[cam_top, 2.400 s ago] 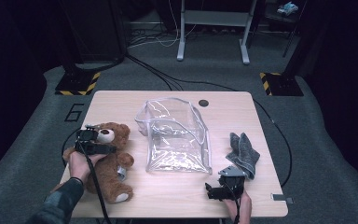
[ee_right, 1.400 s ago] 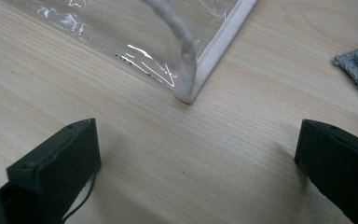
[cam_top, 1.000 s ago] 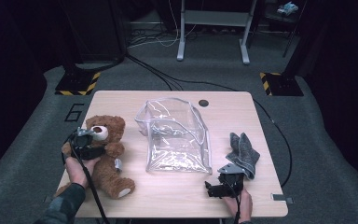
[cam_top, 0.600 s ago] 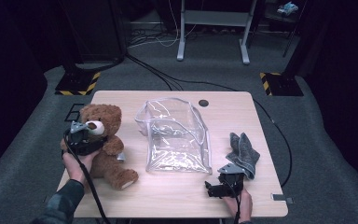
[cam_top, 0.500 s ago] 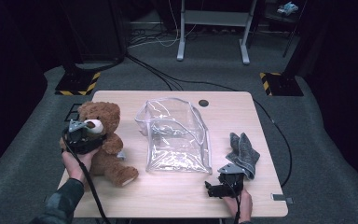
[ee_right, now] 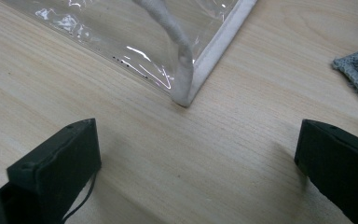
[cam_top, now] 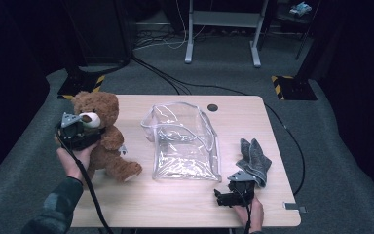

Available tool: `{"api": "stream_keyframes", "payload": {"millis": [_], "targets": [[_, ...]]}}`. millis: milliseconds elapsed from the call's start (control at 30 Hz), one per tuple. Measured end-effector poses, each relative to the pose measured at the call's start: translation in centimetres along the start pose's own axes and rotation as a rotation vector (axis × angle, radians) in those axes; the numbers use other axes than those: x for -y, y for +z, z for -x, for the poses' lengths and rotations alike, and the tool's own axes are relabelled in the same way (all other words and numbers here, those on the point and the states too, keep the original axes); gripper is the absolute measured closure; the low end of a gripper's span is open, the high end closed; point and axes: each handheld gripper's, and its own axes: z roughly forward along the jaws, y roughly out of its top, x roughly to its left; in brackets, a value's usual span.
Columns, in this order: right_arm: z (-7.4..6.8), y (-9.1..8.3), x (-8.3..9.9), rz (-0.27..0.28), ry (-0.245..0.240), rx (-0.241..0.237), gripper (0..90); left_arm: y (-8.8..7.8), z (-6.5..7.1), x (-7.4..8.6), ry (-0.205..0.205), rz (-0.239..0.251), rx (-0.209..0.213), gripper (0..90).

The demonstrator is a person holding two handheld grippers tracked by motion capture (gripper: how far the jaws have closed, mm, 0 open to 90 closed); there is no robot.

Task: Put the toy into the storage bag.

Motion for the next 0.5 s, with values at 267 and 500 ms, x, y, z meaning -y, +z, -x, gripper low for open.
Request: {"api": "stream_keyframes", "payload": {"millis": [267, 500], "targets": [[0.0, 0.0, 0.0, 0.0, 0.0, 0.0, 0.0, -0.3, -0.1, -2.5, 0.013, 0.032, -0.022, 50.5], [0.0, 0.0, 0.0, 0.0, 0.0, 0.0, 0.0, -0.6, -0.1, -5.1, 0.027, 0.066, -0.038, 50.0]]}}
